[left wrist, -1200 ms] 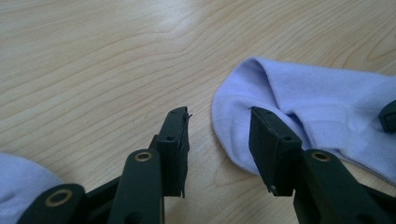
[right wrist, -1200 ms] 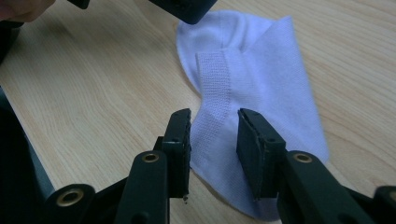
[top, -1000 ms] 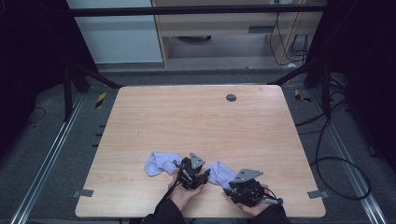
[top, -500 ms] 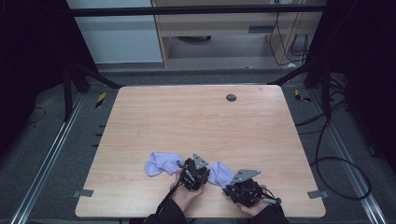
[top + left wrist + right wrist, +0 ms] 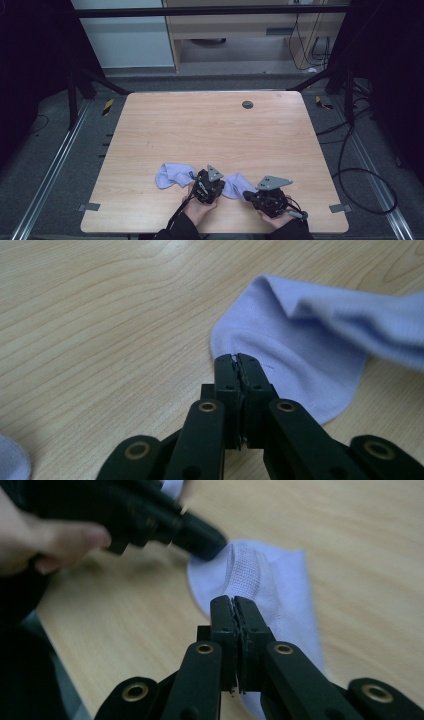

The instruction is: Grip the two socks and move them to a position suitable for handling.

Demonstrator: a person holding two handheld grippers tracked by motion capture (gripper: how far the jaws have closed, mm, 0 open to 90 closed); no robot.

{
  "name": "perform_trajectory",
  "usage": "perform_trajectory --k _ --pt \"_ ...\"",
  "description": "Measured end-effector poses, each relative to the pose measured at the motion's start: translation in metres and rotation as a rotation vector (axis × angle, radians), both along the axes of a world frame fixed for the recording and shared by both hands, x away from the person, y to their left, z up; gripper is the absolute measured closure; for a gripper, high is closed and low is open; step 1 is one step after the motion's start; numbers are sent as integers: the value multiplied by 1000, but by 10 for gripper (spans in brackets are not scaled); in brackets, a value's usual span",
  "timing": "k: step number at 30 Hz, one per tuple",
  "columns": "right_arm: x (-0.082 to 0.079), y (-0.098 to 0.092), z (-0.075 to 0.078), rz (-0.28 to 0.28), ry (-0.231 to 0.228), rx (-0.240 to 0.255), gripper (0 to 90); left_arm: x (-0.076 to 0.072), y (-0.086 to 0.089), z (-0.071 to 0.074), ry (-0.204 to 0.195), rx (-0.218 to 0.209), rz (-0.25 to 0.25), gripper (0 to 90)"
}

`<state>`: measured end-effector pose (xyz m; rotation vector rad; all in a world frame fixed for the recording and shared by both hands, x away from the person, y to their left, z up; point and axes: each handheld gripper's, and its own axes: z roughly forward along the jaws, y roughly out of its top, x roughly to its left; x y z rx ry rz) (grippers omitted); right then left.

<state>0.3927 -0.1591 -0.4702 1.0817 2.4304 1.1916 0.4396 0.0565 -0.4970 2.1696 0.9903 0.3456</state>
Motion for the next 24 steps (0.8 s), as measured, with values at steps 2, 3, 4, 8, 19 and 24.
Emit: perform_trajectory --k 2,3,4,8,19,24 --pt "1 -3 2 -17 -12 12 885 0 0 0 0 -1 -1 877" --pt "1 -5 4 -34 -23 21 885 0 0 0 1 -2 -2 877" --pt "3 -9 6 -59 -37 29 885 0 0 0 1 -1 -4 877" --pt "8 -19 10 -140 -69 54 885 1 0 0 0 0 -6 877" --pt "20 -42 4 -346 -56 -30 883 1 0 0 -2 0 -7 877" --pt "24 -49 -1 -402 -27 -73 873 2 -1 1 -11 0 -5 875"
